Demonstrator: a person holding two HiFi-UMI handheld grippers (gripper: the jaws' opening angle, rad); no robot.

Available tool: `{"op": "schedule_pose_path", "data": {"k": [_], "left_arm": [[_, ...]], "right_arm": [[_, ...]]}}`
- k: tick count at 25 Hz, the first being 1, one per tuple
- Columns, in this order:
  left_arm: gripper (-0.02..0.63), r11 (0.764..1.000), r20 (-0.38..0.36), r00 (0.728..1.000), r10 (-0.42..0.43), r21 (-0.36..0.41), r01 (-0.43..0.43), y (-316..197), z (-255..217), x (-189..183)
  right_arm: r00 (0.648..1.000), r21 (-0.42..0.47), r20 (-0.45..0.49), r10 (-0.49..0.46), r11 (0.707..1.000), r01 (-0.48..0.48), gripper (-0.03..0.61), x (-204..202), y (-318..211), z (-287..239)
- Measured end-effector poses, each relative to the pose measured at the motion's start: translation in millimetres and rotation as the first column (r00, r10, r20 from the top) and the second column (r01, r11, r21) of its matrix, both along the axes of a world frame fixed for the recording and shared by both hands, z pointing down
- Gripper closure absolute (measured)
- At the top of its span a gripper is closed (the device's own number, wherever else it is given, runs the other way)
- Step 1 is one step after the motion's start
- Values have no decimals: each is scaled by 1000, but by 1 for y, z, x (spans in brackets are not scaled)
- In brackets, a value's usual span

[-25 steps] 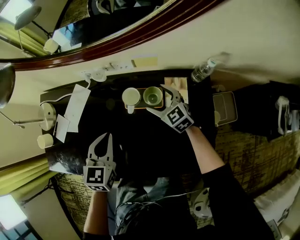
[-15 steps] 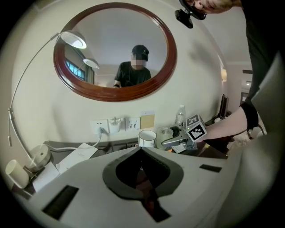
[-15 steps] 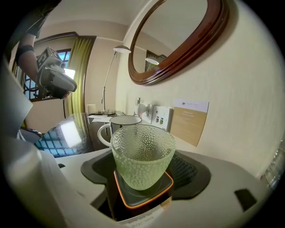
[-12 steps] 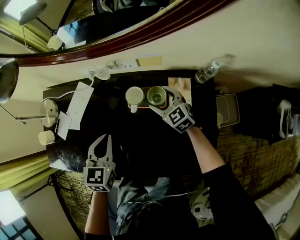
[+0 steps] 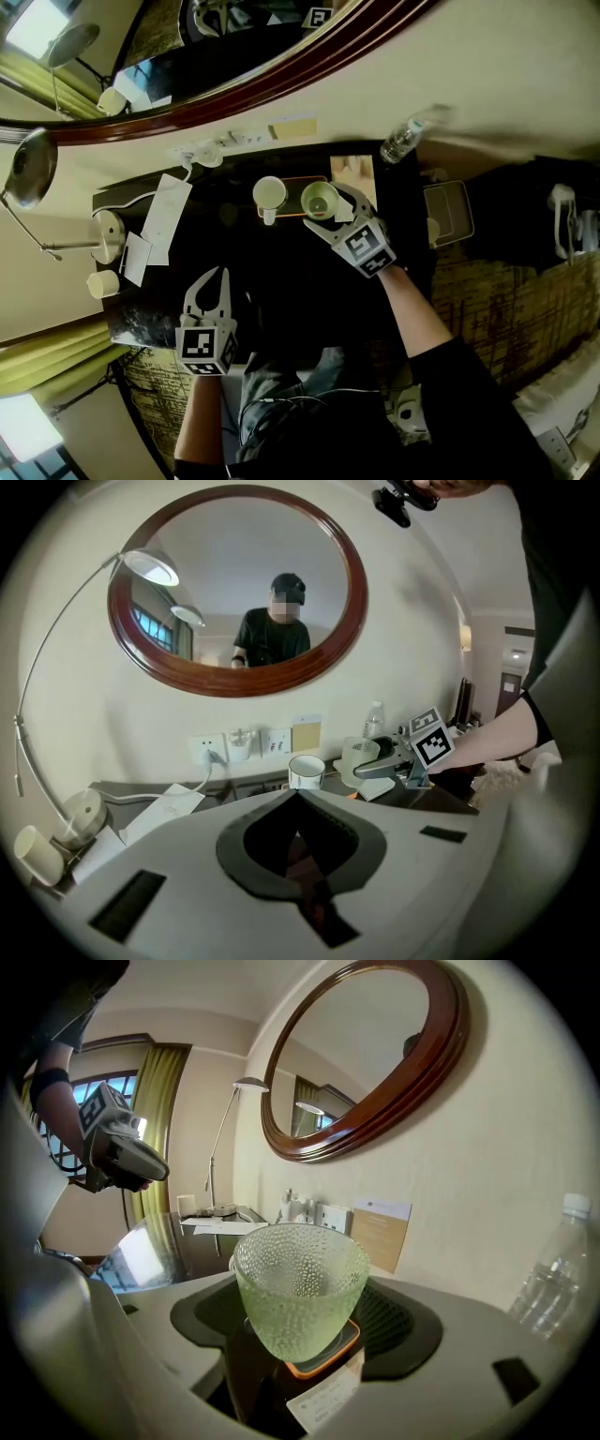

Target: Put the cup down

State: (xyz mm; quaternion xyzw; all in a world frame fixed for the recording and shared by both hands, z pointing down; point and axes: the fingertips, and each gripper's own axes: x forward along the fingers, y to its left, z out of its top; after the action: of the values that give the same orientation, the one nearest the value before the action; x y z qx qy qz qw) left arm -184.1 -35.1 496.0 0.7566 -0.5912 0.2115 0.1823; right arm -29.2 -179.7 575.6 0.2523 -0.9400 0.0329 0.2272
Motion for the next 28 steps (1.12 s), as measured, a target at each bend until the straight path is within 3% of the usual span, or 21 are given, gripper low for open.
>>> {"op": "schedule_pose_path", "data": {"k": [6, 11, 16, 22, 28], "left_arm": [[609, 995, 3, 995, 99, 18, -99, -1, -10, -1], [609, 982, -11, 982, 187, 26, -186, -1, -28, -1], [609, 968, -25, 968, 249, 40, -248, -6, -41, -17], [609, 945, -2, 946, 323, 58, -322, -19, -61, -22], [609, 924, 17, 928, 372, 87, -372, -34, -83, -27]], "right_arm": [[991, -41, -43, 129, 991, -131, 195, 28, 36, -2], [967, -82, -69, 247, 964, -252, 195, 41, 72, 0], [920, -105, -94, 381, 915, -390, 193, 49, 98, 14], [836, -129, -115, 537, 826, -548, 192, 62, 115, 45], [796, -115, -125, 592, 789, -604, 191, 61, 119, 65]]}}
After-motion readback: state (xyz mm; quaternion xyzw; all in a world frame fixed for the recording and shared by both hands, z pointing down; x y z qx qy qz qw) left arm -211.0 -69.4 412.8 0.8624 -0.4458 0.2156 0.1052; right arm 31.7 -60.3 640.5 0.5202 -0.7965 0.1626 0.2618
